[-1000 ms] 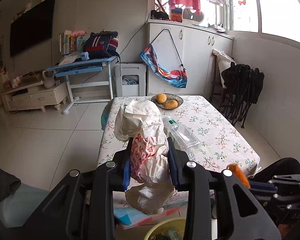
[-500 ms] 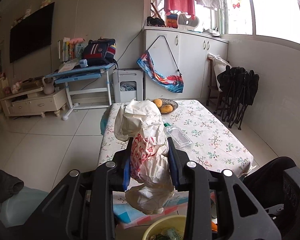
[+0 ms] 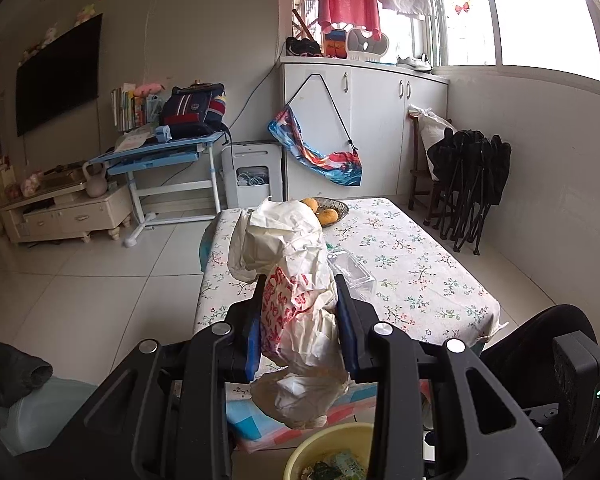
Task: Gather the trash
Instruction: 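Open the right tool over the yellow bucket to drop the orange peel, then lower the white bag into the yellow bucket and open the left tool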
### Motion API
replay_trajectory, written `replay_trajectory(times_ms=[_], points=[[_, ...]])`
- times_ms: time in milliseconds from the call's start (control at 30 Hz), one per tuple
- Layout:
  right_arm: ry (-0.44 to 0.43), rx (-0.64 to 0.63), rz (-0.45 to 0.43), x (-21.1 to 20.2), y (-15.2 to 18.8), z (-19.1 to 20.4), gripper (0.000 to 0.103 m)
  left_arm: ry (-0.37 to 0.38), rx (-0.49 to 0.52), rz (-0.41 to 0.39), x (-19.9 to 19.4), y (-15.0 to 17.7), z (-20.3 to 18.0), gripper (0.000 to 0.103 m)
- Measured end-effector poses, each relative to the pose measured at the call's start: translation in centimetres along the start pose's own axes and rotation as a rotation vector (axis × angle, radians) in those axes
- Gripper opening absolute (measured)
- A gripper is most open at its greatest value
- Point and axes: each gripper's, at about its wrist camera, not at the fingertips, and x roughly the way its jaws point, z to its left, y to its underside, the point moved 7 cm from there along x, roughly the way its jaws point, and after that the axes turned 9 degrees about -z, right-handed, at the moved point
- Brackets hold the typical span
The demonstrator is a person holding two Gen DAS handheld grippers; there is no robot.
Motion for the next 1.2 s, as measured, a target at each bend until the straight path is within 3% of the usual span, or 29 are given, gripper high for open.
replay_trajectory(times_ms=[333, 700, 900, 1200], points=[[0.025, 0.016, -0.081, -1.3, -1.2, -0.5, 0.048, 0.018, 0.028, 0.028, 0.2, 0.6, -0.6, 0.03], [0.098, 0.047, -0.216, -3.4, -2.9, -2.3, 0.055, 0.099, 0.127, 0.169, 1.6, 6.0, -3.9, 0.03], [0.124, 0.065, -0.246, -4.1, -3.2, -3.2, 0.062, 0.131, 0.159, 0.207, 1.9, 7.3, -5.2, 0.03], [0.137, 0.076, -0.26, -4.5, -3.0, -3.7, 0.063, 0.207, 0.173, 0.343, 2.3, 11.6, -6.6, 0.03]])
